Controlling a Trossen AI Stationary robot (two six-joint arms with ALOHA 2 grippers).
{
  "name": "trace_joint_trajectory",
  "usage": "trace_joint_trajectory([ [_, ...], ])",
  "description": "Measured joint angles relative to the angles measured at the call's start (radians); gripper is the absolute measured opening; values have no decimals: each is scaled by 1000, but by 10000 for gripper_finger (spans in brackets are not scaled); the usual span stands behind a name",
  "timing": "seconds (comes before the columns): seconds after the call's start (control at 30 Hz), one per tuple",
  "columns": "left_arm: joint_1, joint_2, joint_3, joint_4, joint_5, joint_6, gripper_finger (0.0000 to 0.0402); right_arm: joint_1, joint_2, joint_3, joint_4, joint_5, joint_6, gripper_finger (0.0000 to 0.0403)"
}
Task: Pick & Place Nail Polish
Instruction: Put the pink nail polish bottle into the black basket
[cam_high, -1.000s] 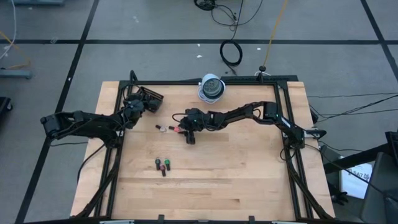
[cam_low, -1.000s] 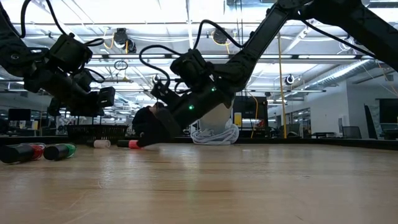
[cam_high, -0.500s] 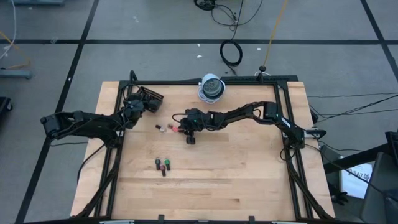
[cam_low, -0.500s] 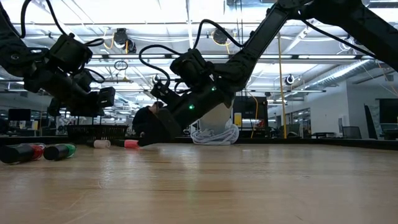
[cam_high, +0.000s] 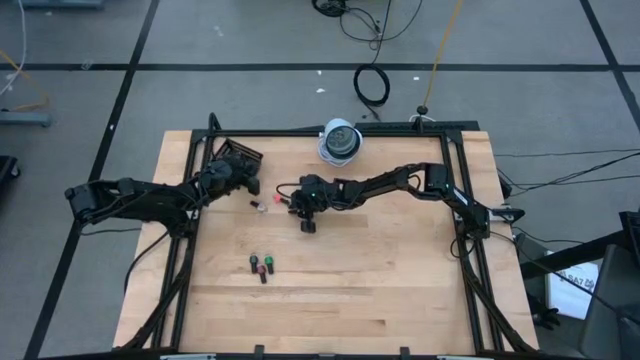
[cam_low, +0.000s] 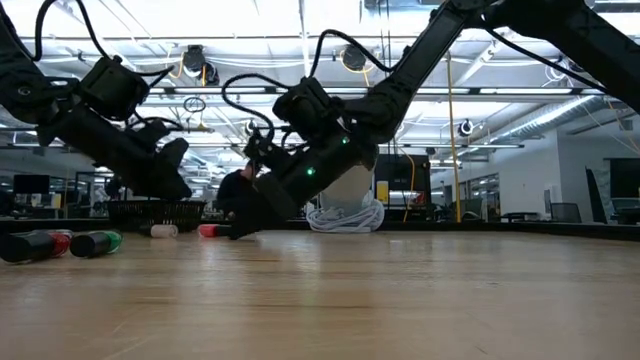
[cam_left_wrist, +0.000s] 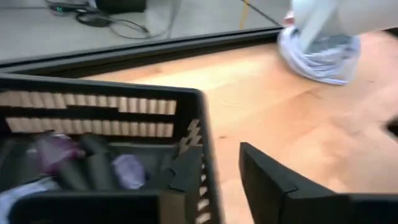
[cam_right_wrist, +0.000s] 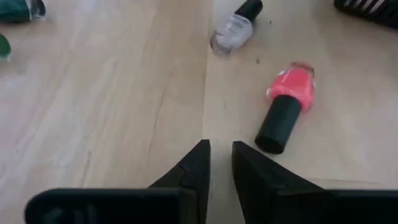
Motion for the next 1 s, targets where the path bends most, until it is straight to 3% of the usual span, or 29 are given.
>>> trace_joint_trajectory([
  [0.27, -117, 0, 48, 20, 121, 95, 236, 2, -132, -2, -215, -4, -25, 95],
  [0.4, -207, 0, 104, -33, 125, 146, 273, 2, -250, -21, -371, -5, -37, 104],
  [0.57, -324, 30, 188, -203, 50, 334, 276, 4, -411, -156, -393, -26, -41, 104],
  [0.7, -370, 79, 266, -263, 56, 483, 264, 5, -551, -285, -371, -88, -59, 103],
  [1.0, -335, 315, 554, -691, 106, 575, 242, 12, -808, -634, -102, -83, -6, 102],
])
